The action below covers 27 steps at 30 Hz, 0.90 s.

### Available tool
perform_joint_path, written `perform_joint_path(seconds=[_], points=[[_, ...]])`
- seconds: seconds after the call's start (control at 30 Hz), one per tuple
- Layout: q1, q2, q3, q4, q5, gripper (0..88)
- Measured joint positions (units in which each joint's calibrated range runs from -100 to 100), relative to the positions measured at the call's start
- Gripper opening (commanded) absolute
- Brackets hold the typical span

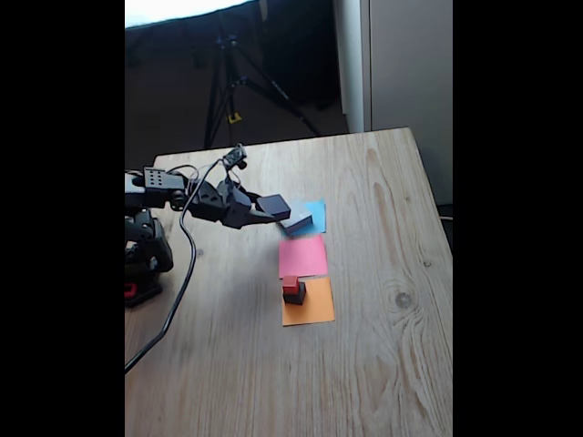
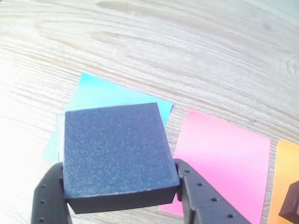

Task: Tower of hanoi

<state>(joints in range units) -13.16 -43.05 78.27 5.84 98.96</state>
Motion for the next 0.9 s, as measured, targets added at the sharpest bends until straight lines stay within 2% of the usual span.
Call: perform_joint_path(seconds=[0.47, 0.9], points=[[-2.9, 18.6, 2.7, -25.5, 0.0, 16.5], [-3.6, 25.9, 2.6, -32.5, 0.0, 17.0]])
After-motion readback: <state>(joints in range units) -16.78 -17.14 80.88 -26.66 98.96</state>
